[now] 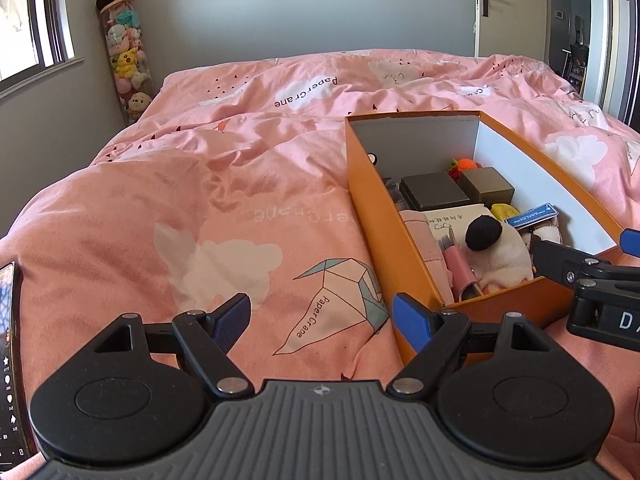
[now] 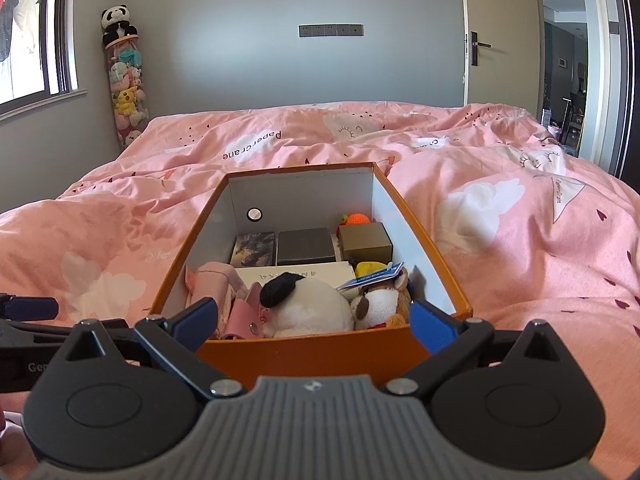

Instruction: Organize objects

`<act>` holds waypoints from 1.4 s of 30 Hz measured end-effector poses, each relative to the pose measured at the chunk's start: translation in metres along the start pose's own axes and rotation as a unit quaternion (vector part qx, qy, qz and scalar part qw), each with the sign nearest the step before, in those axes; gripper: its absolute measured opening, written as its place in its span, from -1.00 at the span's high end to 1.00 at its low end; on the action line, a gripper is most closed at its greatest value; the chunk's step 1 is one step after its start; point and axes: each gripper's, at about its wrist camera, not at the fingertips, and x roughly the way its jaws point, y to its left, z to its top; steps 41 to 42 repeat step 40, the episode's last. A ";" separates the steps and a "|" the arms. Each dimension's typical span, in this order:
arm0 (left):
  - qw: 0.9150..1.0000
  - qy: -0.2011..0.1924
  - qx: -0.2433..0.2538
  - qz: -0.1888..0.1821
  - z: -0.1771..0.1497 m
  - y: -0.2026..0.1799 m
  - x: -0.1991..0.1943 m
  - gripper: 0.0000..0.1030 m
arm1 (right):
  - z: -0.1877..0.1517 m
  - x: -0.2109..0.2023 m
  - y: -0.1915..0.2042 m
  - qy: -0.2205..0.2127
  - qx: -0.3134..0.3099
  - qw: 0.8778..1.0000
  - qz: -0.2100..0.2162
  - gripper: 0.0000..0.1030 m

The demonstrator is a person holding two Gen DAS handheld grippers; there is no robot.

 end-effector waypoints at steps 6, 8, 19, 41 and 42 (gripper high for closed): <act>1.000 0.002 0.000 0.001 -0.001 0.000 0.001 -0.83 | 0.000 0.000 0.000 0.000 0.000 1.000 0.000 -0.98; 1.000 0.003 0.000 0.001 -0.001 0.000 0.001 -0.83 | 0.000 0.000 0.000 0.000 0.000 1.000 0.001 -0.98; 1.000 0.006 0.001 0.002 -0.003 0.000 0.002 -0.83 | -0.002 0.000 0.000 0.005 0.003 1.000 0.002 -0.98; 1.000 0.007 0.009 0.001 -0.003 0.000 0.002 -0.83 | -0.002 0.004 0.001 0.015 0.011 1.000 0.001 -0.98; 1.000 0.007 0.009 0.001 -0.003 0.000 0.002 -0.83 | -0.002 0.004 0.001 0.015 0.011 1.000 0.001 -0.98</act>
